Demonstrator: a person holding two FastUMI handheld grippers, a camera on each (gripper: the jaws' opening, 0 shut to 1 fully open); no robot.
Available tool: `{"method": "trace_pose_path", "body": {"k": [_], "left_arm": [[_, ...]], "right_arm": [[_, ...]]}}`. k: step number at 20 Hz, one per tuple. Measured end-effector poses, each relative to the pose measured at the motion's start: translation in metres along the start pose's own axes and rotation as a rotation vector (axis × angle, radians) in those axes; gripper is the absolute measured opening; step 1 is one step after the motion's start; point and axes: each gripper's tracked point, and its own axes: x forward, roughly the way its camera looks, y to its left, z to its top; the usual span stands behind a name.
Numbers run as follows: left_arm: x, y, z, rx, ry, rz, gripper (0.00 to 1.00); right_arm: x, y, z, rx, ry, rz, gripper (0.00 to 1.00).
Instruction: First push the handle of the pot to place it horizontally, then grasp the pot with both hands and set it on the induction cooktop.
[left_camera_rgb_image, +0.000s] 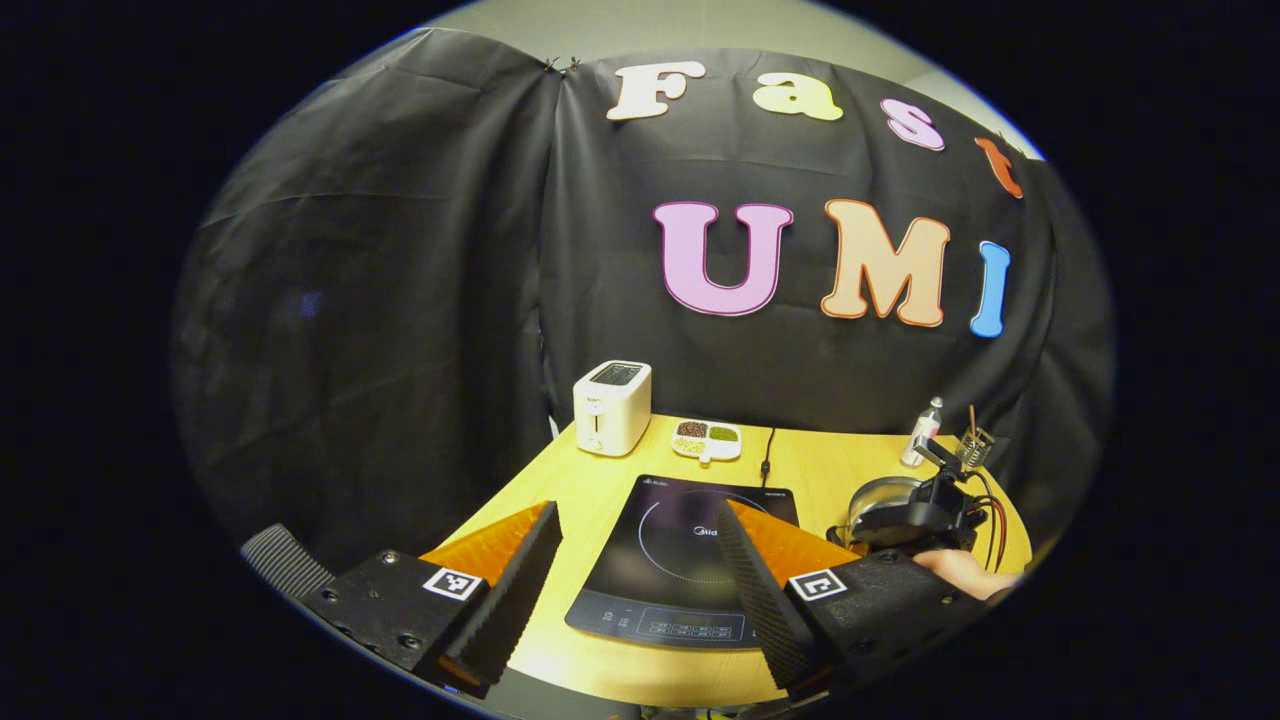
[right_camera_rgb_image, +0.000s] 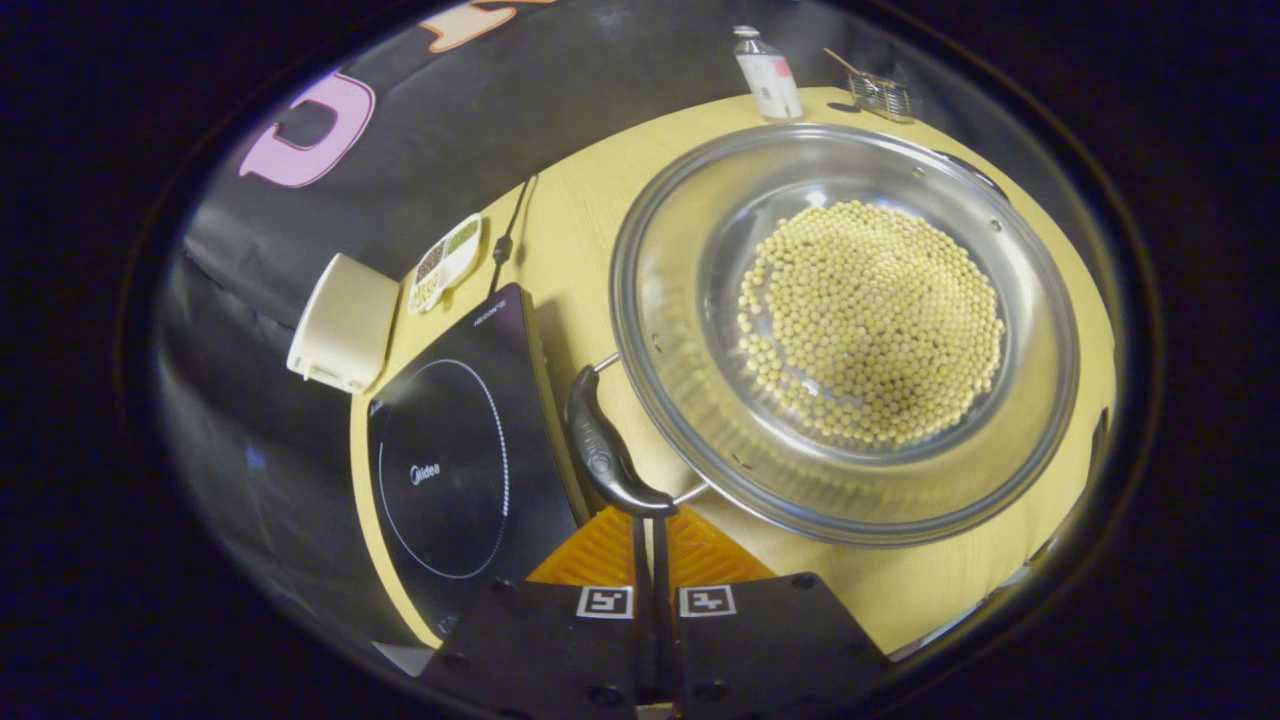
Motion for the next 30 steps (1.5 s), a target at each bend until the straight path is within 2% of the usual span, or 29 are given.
{"method": "trace_pose_path", "body": {"k": [5, 6, 7, 8, 9, 10, 11, 15, 16, 17, 19, 20, 22, 25, 26, 27, 30], "left_arm": [[0.001, 0.002, -0.008, -0.005, 0.02, -0.001, 0.95], [0.001, 0.002, -0.009, -0.003, 0.028, -0.004, 0.96], [0.001, 0.002, -0.011, 0.0, 0.032, -0.006, 0.92], [0.003, 0.001, -0.01, 0.002, 0.028, -0.008, 0.96], [0.003, 0.001, -0.011, 0.002, 0.027, -0.009, 0.92], [0.004, 0.0, -0.011, 0.0, 0.028, -0.011, 0.96], [0.003, -0.001, -0.012, -0.004, 0.029, -0.015, 0.96], [0.004, -0.001, -0.016, -0.019, 0.036, -0.022, 0.96], [0.005, -0.001, -0.015, -0.019, 0.036, -0.023, 0.96], [0.005, 0.0, -0.016, -0.017, 0.038, -0.023, 0.96], [0.008, 0.0, -0.017, -0.014, 0.042, -0.024, 0.96], [0.01, 0.0, -0.017, -0.014, 0.044, -0.024, 0.95], [0.013, -0.001, -0.018, -0.017, 0.049, -0.03, 0.96], [0.019, -0.009, -0.023, -0.02, 0.062, -0.048, 0.96], [0.022, -0.012, -0.023, -0.021, 0.068, -0.055, 0.96], [0.025, -0.016, -0.026, -0.022, 0.076, -0.063, 0.96], [0.032, -0.03, -0.028, -0.032, 0.088, -0.095, 0.96]], "right_arm": [[0.009, 0.01, 0.015, 0.02, -0.022, 0.001, 0.0], [0.011, 0.011, 0.018, 0.029, -0.026, 0.003, 0.03], [0.013, 0.013, 0.02, 0.033, -0.027, 0.002, 0.0], [0.014, 0.015, 0.024, 0.035, -0.029, -0.002, 0.0], [0.015, 0.016, 0.027, 0.033, -0.035, -0.007, 0.03], [0.016, 0.017, 0.03, 0.028, -0.046, -0.012, 0.03], [0.016, 0.019, 0.034, 0.025, -0.058, -0.017, 0.0], [0.022, 0.022, 0.045, 0.049, -0.07, -0.017, 0.03], [0.023, 0.023, 0.047, 0.048, -0.075, -0.016, 0.0], [0.024, 0.024, 0.049, 0.04, -0.076, -0.017, 0.03], [0.02, 0.025, 0.049, 0.007, -0.083, -0.009, 0.02], [0.015, 0.027, 0.049, -0.014, -0.089, 0.006, 0.0], [0.001, 0.03, 0.046, -0.056, -0.101, 0.048, 0.03], [-0.031, 0.029, 0.05, -0.091, -0.144, 0.104, 0.0], [-0.042, 0.028, 0.053, -0.092, -0.162, 0.118, 0.03], [-0.052, 0.025, 0.057, -0.09, -0.178, 0.127, 0.0], [-0.082, 0.0, 0.074, -0.081, -0.239, 0.123, 0.02]]}}
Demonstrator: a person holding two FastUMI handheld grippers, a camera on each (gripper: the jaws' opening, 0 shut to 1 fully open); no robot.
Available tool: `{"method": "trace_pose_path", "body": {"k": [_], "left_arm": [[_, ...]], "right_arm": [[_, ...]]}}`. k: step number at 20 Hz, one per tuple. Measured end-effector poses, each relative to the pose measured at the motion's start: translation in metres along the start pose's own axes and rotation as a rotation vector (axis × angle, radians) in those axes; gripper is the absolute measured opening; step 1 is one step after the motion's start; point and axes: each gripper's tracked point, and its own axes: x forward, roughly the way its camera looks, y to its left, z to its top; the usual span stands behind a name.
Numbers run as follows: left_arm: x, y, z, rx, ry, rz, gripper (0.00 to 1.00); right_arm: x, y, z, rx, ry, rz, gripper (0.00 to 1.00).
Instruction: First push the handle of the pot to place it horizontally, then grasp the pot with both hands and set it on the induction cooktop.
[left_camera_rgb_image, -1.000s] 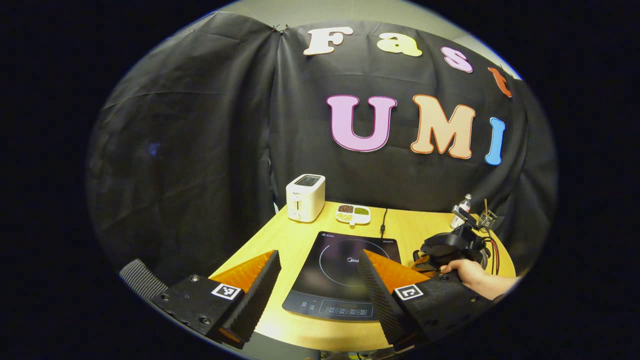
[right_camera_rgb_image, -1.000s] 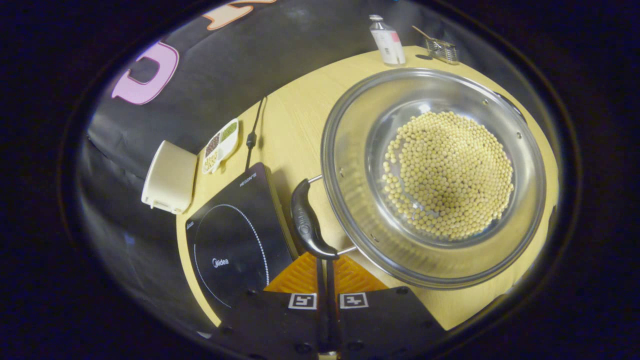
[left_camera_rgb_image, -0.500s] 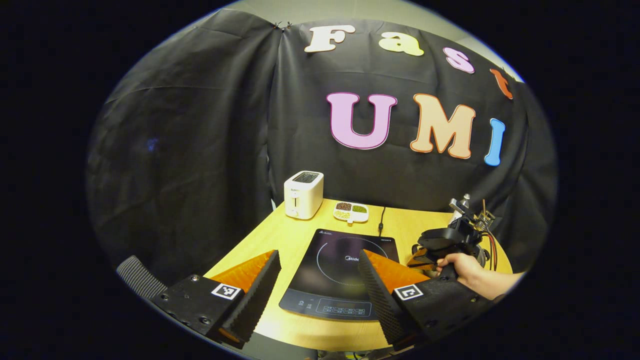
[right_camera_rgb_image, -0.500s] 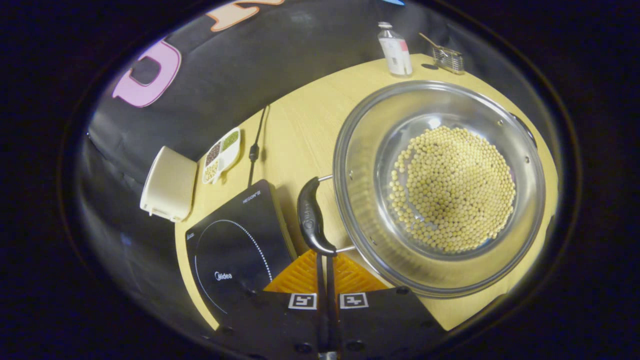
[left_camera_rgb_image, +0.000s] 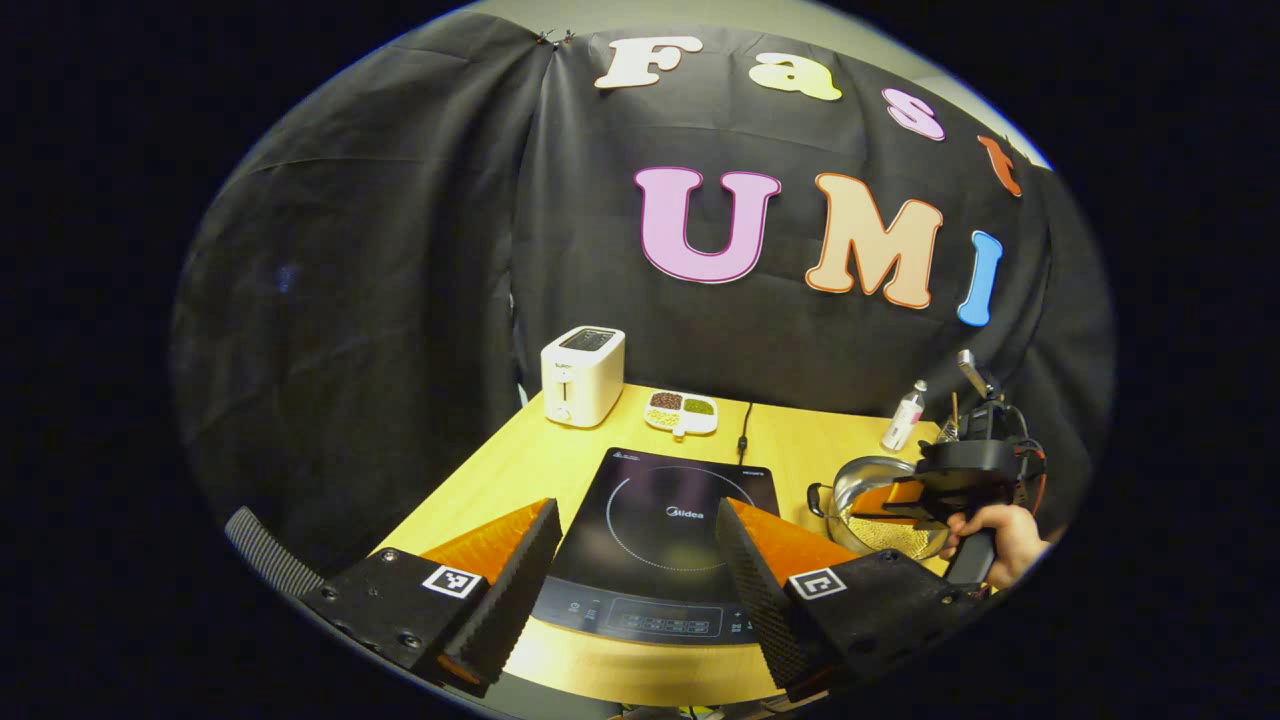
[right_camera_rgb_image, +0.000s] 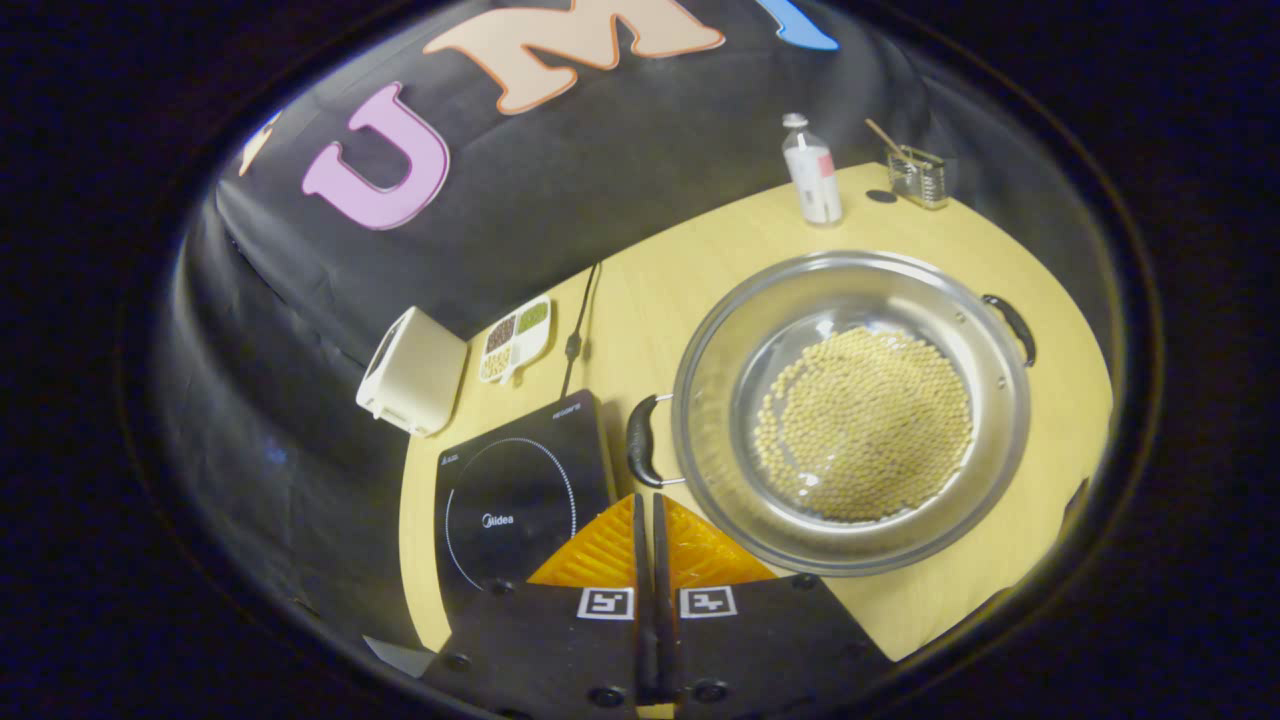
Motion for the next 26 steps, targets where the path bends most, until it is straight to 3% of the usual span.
{"method": "trace_pose_path", "body": {"k": [8, 9, 10, 12, 14, 17, 21, 22, 23, 24, 26], "left_arm": [[0.033, -0.054, -0.024, 0.007, 0.104, -0.043, 0.95], [0.037, -0.065, -0.029, 0.015, 0.127, -0.047, 0.95], [0.042, -0.077, -0.031, 0.018, 0.141, -0.057, 0.95], [0.048, -0.103, -0.037, 0.008, 0.171, -0.086, 0.95], [0.055, -0.132, -0.047, -0.004, 0.213, -0.126, 0.95], [0.065, -0.171, -0.062, 0.0, 0.278, -0.178, 0.95], [0.086, -0.207, -0.079, 0.013, 0.351, -0.236, 0.96], [0.093, -0.212, -0.082, 0.009, 0.369, -0.249, 0.96], [0.101, -0.217, -0.086, 0.003, 0.391, -0.261, 0.96], [0.109, -0.22, -0.091, -0.002, 0.42, -0.273, 0.95], [0.13, -0.224, -0.102, -0.01, 0.471, -0.289, 0.95]], "right_arm": [[-0.045, -0.12, 0.059, -0.004, -0.075, -0.106, 0.0], [-0.047, -0.132, 0.063, -0.014, -0.062, -0.094, 0.12], [-0.051, -0.148, 0.069, -0.022, -0.052, -0.103, 0.16], [-0.05, -0.179, 0.083, -0.043, -0.04, -0.111, 0.22], [-0.05, -0.206, 0.094, -0.064, -0.021, -0.104, 0.22], [-0.049, -0.239, 0.103, -0.066, 0.023, -0.09, 0.44], [-0.033, -0.268, 0.104, -0.077, 0.11, -0.058, 1.0], [-0.029, -0.272, 0.102, -0.085, 0.134, -0.047, 0.94], [-0.025, -0.275, 0.099, -0.09, 0.156, -0.033, 1.0], [-0.022, -0.275, 0.097, -0.095, 0.179, -0.013, 0.94], [-0.013, -0.277, 0.093, -0.106, 0.218, 0.013, 0.93]]}}
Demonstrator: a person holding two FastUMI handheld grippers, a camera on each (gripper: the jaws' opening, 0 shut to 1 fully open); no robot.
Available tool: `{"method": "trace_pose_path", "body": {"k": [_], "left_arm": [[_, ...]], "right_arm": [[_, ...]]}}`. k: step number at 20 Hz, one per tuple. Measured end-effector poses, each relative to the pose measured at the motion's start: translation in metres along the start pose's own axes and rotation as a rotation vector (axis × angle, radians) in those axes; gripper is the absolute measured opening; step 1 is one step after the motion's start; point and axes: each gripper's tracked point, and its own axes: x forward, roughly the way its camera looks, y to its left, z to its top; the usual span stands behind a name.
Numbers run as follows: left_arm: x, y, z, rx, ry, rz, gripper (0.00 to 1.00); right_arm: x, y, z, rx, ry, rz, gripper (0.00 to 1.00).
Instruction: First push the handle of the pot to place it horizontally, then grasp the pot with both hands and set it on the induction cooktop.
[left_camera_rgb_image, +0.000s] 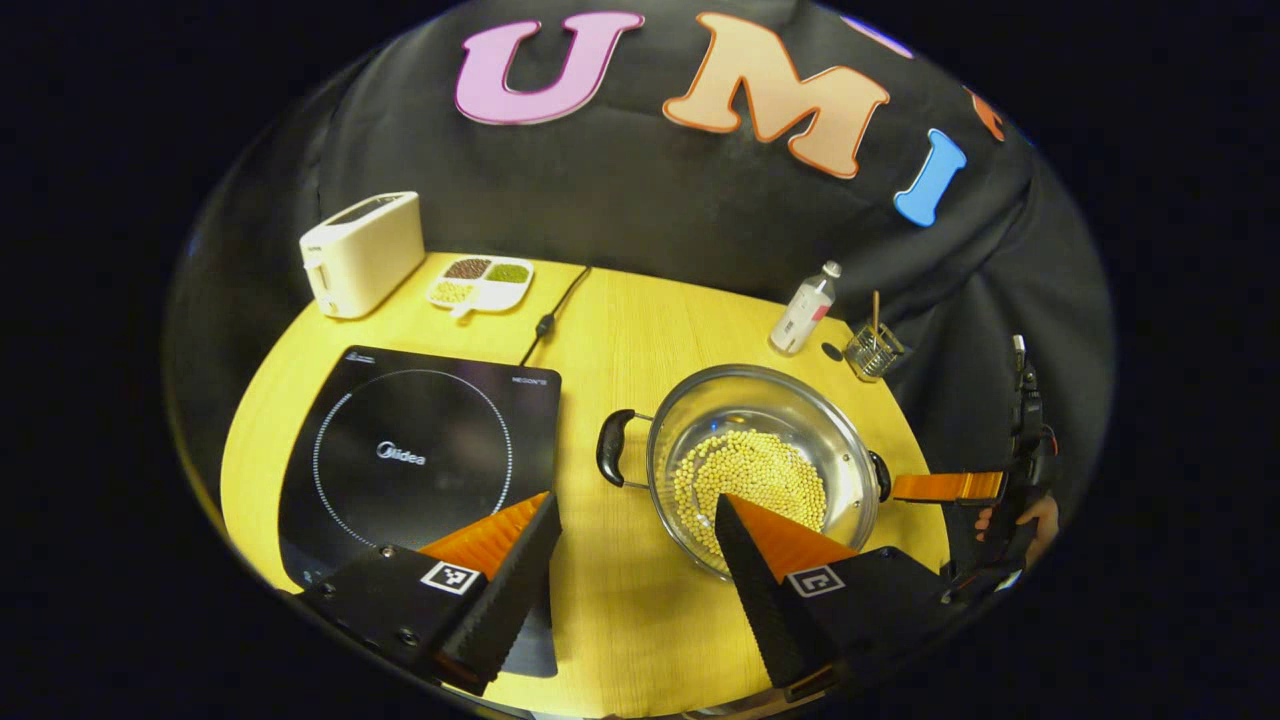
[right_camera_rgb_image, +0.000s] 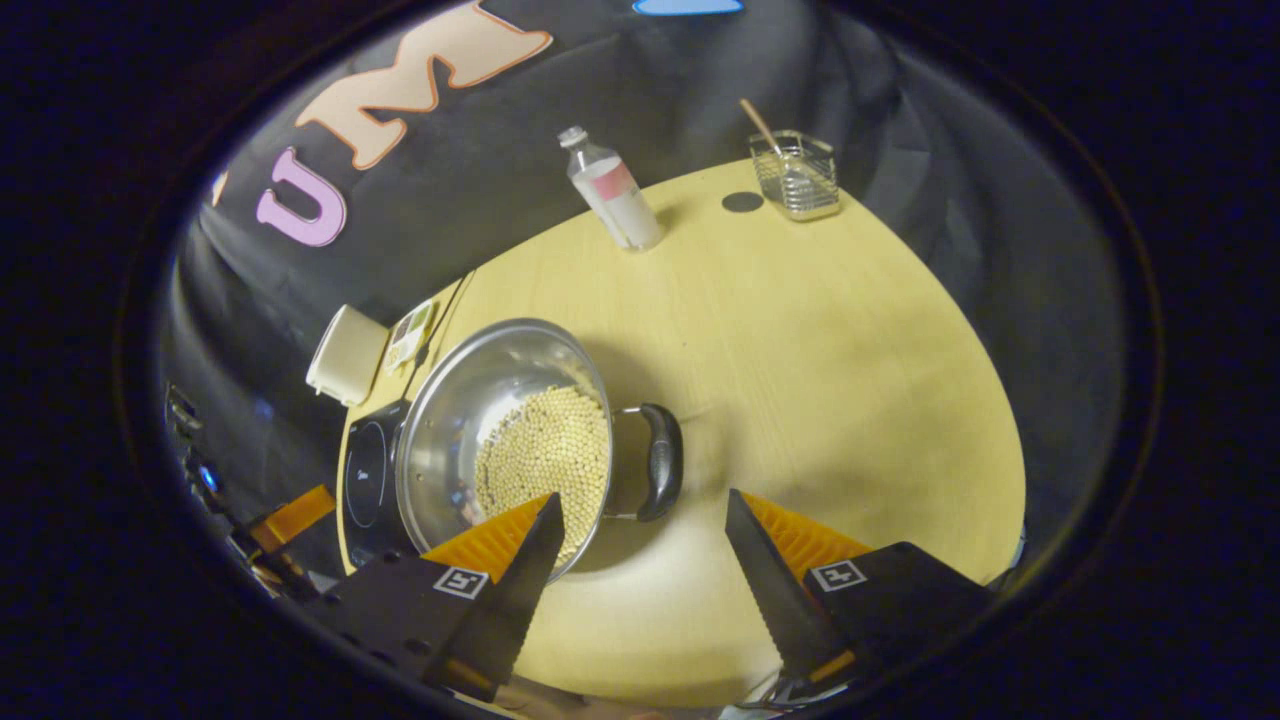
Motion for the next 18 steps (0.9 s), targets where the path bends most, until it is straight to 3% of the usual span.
{"method": "trace_pose_path", "body": {"k": [2, 3, 7, 8, 10, 11, 15, 18], "left_arm": [[0.024, 0.002, 0.0, -0.027, 0.043, -0.016, 0.95], [0.034, 0.003, -0.001, -0.04, 0.062, -0.022, 0.95], [0.07, 0.013, 0.006, -0.058, 0.104, -0.016, 0.95], [0.075, 0.015, 0.006, -0.054, 0.114, -0.012, 0.95], [0.086, 0.02, 0.007, -0.035, 0.139, -0.002, 0.95], [0.091, 0.021, 0.005, -0.025, 0.155, 0.0, 0.95], [0.108, 0.02, -0.003, 0.008, 0.214, 0.009, 0.93], [0.121, 0.021, -0.009, 0.045, 0.263, 0.029, 0.95]], "right_arm": [[0.009, -0.001, 0.001, 0.003, 0.024, 0.02, 0.94], [0.012, -0.001, 0.002, 0.014, 0.034, 0.032, 1.0], [0.032, 0.001, 0.006, 0.089, 0.075, 0.063, 0.93], [0.037, 0.003, 0.006, 0.105, 0.086, 0.073, 1.0], [0.044, 0.006, 0.006, 0.131, 0.106, 0.087, 0.89], [0.049, 0.007, 0.005, 0.142, 0.116, 0.097, 0.98], [0.067, 0.009, 0.004, 0.168, 0.143, 0.109, 0.98], [0.075, 0.008, 0.001, 0.179, 0.162, 0.112, 0.87]]}}
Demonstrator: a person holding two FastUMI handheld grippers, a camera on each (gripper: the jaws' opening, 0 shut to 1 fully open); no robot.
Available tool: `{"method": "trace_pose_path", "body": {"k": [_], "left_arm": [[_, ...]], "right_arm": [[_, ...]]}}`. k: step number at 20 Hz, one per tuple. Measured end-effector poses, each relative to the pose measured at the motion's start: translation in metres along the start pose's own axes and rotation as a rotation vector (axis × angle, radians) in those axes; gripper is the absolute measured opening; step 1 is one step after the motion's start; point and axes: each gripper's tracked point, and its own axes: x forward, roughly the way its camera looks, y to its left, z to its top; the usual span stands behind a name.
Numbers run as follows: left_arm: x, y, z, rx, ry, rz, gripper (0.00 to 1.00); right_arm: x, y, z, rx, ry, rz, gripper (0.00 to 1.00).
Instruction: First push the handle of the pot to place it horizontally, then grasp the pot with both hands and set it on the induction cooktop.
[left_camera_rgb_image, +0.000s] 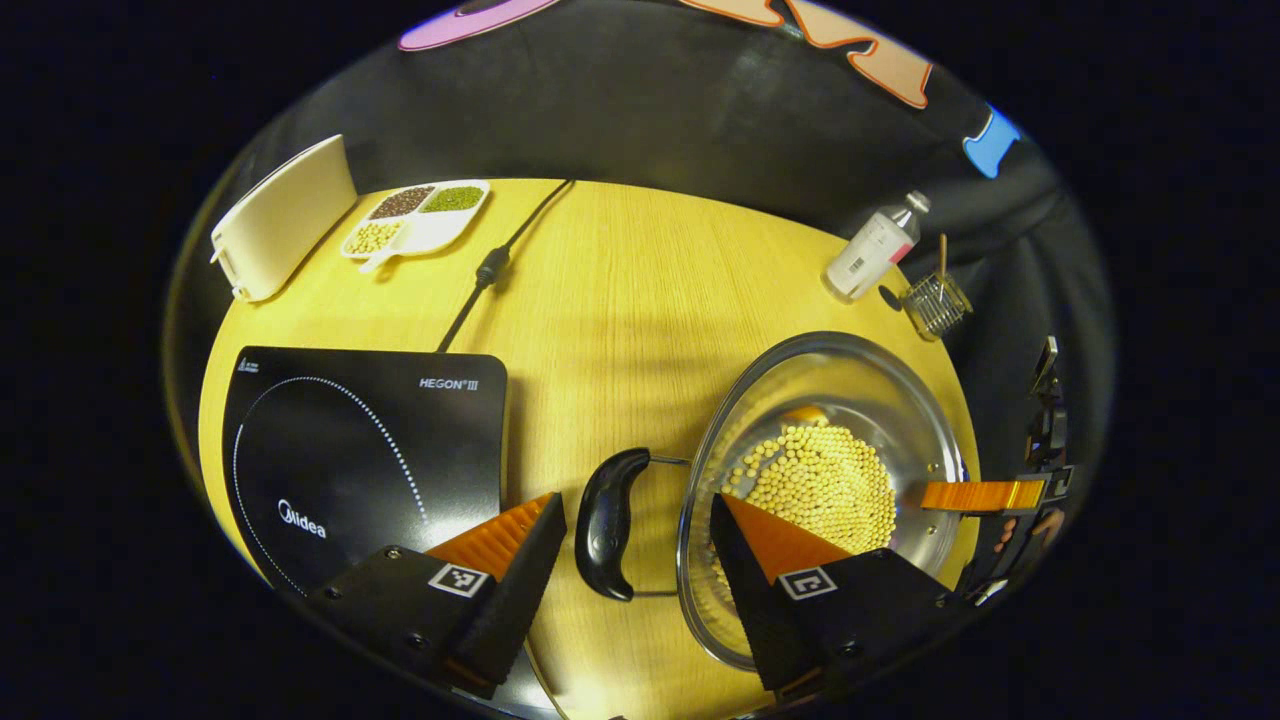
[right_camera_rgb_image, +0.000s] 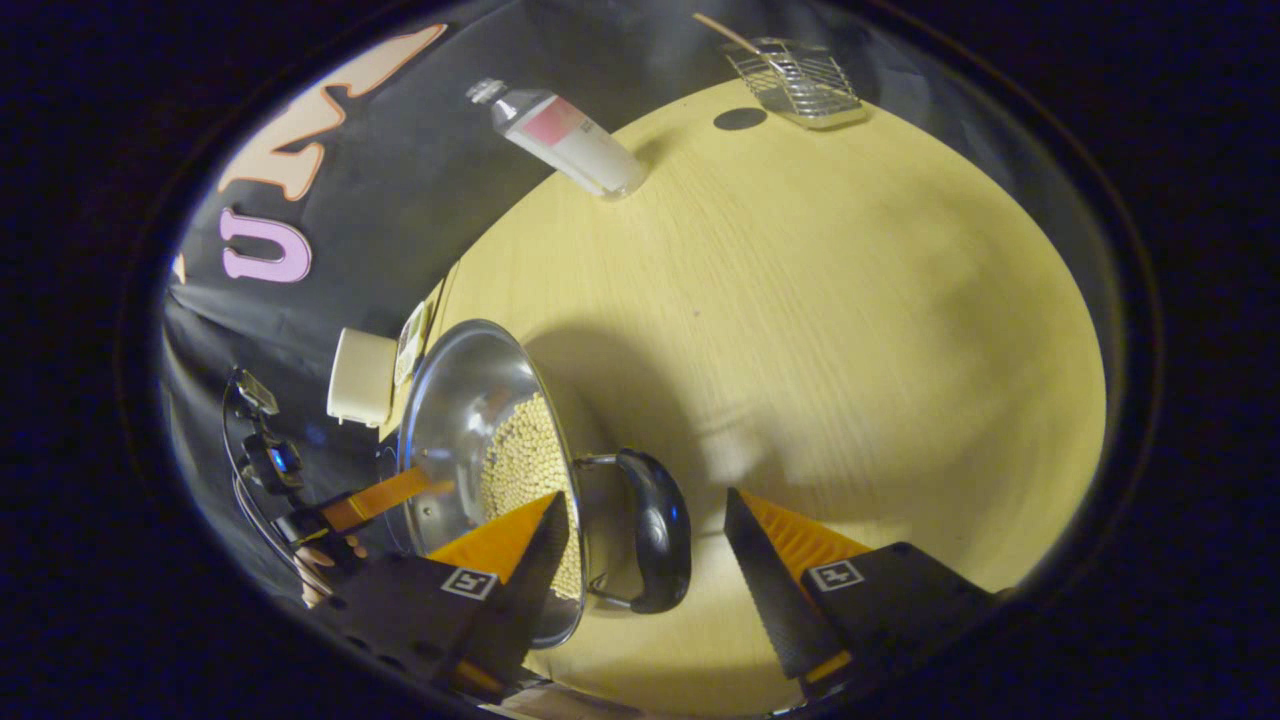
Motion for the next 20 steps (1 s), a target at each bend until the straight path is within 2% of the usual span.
{"method": "trace_pose_path", "body": {"k": [1, 2, 3, 4, 5, 6, 7, 8, 13, 19, 20], "left_arm": [[0.003, 0.005, 0.001, 0.022, 0.009, 0.024, 0.88], [0.004, 0.005, 0.002, 0.039, 0.017, 0.029, 0.89], [0.007, 0.004, 0.001, 0.06, 0.026, 0.036, 0.84], [0.008, 0.003, -0.001, 0.083, 0.042, 0.039, 0.77], [0.01, 0.001, -0.005, 0.102, 0.064, 0.038, 0.78], [0.011, 0.003, -0.01, 0.122, 0.097, 0.05, 0.73], [0.009, 0.003, -0.01, 0.142, 0.107, 0.054, 0.69], [0.012, 0.003, -0.009, 0.148, 0.103, 0.054, 0.7], [0.007, -0.005, -0.018, 0.052, 0.133, 0.021, 0.62], [0.002, -0.001, -0.013, 0.052, 0.113, 0.003, 0.59], [0.002, 0.0, -0.012, 0.051, 0.112, 0.002, 0.59]], "right_arm": [[0.003, 0.001, -0.001, 0.003, 0.003, 0.002, 0.81], [0.004, 0.002, -0.001, 0.006, 0.009, 0.008, 0.74], [0.005, 0.003, -0.003, 0.013, 0.017, 0.019, 0.7], [0.008, 0.003, -0.005, 0.011, 0.025, 0.021, 0.63], [0.01, 0.002, -0.006, 0.009, 0.036, 0.022, 0.63], [0.012, 0.01, -0.007, 0.037, 0.043, 0.07, 0.63], [0.015, 0.011, -0.006, 0.049, 0.025, 0.056, 0.56], [0.015, 0.01, -0.006, 0.034, 0.018, 0.049, 0.49], [0.007, 0.004, -0.006, -0.062, -0.017, 0.036, 0.48], [-0.024, 0.0, -0.017, -0.085, -0.011, 0.035, 0.49], [-0.03, 0.0, -0.02, -0.083, -0.007, 0.033, 0.54]]}}
